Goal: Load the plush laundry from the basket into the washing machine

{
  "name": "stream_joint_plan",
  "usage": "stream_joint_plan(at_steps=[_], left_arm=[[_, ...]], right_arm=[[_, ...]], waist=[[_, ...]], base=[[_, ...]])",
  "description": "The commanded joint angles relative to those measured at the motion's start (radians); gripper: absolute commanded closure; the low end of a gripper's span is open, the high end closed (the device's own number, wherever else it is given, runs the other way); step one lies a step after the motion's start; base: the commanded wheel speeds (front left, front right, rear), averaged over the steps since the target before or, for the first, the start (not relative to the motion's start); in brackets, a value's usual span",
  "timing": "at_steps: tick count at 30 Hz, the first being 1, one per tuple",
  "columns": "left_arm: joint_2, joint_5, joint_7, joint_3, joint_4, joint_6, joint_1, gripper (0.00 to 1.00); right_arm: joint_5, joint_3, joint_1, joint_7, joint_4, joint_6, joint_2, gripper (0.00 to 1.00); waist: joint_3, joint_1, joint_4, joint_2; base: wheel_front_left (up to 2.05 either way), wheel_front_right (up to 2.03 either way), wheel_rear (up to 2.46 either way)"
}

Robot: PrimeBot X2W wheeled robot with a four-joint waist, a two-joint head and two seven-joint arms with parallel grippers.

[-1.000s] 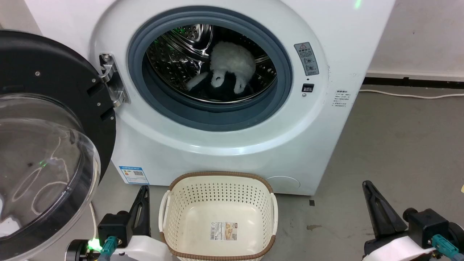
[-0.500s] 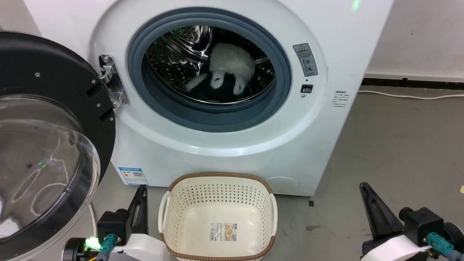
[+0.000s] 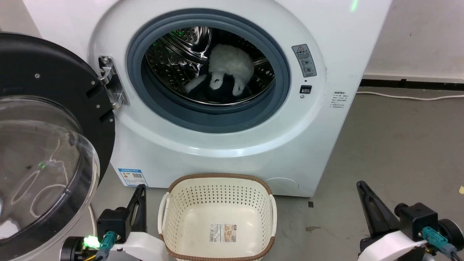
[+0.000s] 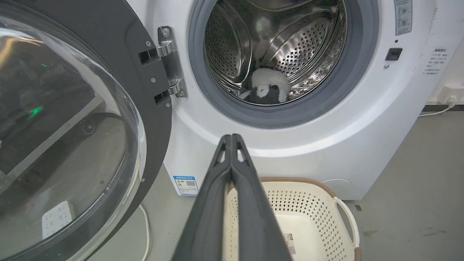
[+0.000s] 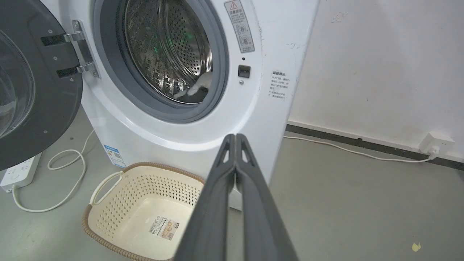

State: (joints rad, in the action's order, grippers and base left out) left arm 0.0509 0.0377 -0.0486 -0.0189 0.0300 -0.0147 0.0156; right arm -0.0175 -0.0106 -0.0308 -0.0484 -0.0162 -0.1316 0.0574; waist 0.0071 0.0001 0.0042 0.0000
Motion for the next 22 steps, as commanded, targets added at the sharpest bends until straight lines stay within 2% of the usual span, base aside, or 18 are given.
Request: stream_joint_plan(at_steps=[1,22], left_arm=[[0.0,-0.009,0.006,0.004,-0.009,0.005,-0.013,1.0],[-0.001,-0.036,0.046,0.018,-0.029,0.014,-0.015,1.0]], right_arm=[[0.004,0.003,0.014,0.005,0.004,0.001,-0.004,1.0],[0.017,0.01,0.03,0.046,0.016,0.001,-0.007,1.0]], waist=[[0.0,-0.0001,0.0,0.0],[-0.007,-0.0001,-0.004,0.0]], base=[[0.0,0.0,0.0],[0.0,0.0,0.0]])
